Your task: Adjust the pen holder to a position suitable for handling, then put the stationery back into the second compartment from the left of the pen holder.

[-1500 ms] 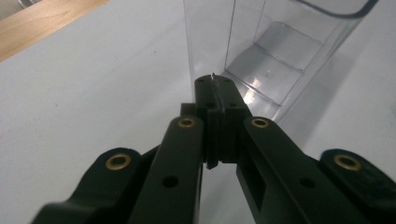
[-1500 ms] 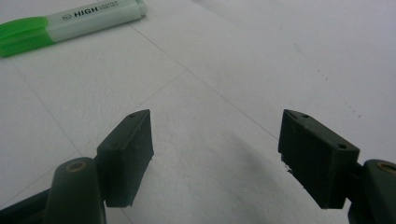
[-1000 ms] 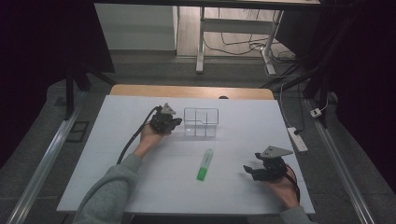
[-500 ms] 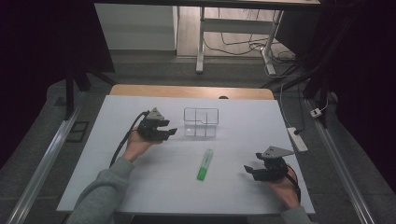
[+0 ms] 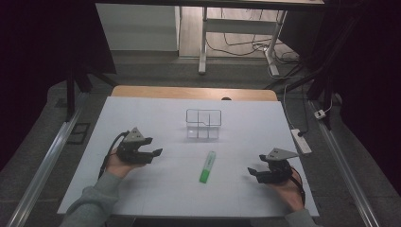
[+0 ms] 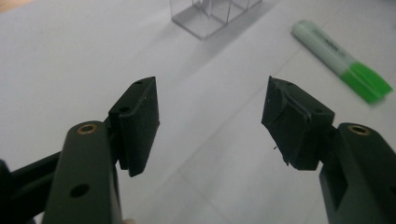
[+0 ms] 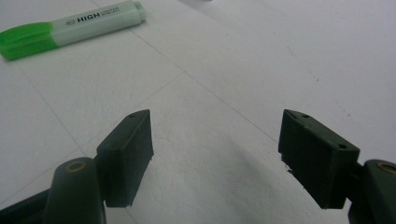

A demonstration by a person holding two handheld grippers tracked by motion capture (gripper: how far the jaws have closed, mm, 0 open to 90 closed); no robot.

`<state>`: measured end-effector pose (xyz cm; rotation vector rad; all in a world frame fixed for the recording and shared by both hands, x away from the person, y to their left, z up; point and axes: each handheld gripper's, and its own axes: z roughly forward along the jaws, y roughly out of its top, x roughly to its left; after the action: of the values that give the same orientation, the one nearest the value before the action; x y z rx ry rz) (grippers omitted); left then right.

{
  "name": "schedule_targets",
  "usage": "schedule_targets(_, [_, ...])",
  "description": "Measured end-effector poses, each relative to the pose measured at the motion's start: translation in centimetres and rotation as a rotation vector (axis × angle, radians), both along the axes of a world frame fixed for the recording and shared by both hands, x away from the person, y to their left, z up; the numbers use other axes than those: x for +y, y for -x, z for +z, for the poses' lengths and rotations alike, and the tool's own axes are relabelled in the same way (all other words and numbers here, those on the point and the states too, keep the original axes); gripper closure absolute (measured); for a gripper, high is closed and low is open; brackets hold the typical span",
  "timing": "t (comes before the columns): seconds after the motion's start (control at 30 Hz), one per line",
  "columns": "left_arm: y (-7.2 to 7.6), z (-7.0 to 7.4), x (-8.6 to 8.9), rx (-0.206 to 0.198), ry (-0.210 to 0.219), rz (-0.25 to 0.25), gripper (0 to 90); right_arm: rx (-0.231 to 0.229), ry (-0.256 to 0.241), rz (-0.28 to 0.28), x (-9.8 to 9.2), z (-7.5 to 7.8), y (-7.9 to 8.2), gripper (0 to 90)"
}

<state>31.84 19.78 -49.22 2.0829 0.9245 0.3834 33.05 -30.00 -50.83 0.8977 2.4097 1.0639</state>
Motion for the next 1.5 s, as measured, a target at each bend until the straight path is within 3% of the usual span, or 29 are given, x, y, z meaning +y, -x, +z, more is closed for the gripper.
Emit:
schedule_targets(0.23, [2.7, -1.1, 1.8, 0.001, -0.003, 0.024, 35.1, -0.002, 0.004, 0.001, 0.0, 0.0, 0.0, 25.8])
schedule_targets(0.4, [3.8, -1.9, 2.4, 0.010, -0.011, 0.029, 34.9, -0.005, 0.000, 0.012, 0.1, 0.0, 0.0, 25.7])
schedule_targets(1.1, [3.8, -2.0, 2.4, 0.019, -0.010, 0.033, 32.3, -0.029, -0.012, 0.023, 0.3, 0.3, 0.1, 25.2])
schedule_targets(1.5, [3.8, -2.0, 2.3, 0.025, -0.012, 0.028, 30.9, -0.034, -0.019, 0.091, 1.5, 1.0, 0.1, 24.8])
